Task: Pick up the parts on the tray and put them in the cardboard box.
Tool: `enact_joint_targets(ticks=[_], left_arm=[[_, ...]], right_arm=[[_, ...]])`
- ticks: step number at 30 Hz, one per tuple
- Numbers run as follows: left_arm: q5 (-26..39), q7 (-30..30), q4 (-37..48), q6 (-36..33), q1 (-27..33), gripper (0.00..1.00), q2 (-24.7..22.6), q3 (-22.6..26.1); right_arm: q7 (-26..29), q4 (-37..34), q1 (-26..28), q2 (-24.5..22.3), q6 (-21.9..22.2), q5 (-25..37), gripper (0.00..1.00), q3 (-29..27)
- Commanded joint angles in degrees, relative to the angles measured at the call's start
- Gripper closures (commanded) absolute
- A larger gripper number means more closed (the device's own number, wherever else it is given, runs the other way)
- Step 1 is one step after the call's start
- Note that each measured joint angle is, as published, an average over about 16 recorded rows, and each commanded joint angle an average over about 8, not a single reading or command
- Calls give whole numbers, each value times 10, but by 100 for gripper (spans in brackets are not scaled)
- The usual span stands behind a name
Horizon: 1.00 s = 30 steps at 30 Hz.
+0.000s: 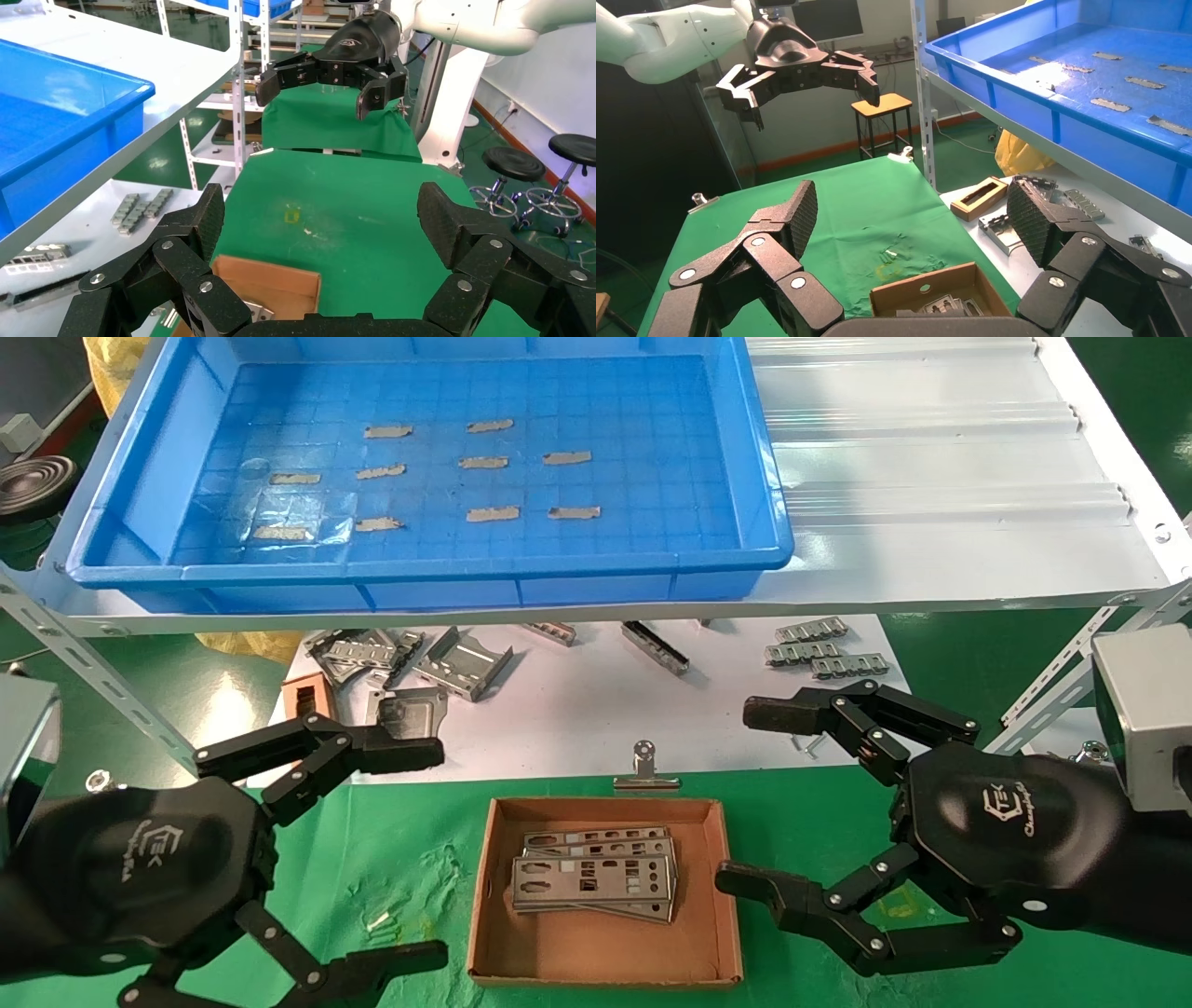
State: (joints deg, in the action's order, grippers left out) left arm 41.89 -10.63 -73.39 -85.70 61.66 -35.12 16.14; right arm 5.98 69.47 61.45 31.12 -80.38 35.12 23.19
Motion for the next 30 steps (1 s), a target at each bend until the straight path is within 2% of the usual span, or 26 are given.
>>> enact_joint_targets(ticks=[1, 30], left_arm=[[0, 0, 0, 0, 0, 0, 0, 0], [0, 0, 0, 0, 0, 0, 0, 0]], right_arm=[[0, 0, 0, 0, 0, 0, 0, 0], [0, 0, 0, 0, 0, 0, 0, 0]])
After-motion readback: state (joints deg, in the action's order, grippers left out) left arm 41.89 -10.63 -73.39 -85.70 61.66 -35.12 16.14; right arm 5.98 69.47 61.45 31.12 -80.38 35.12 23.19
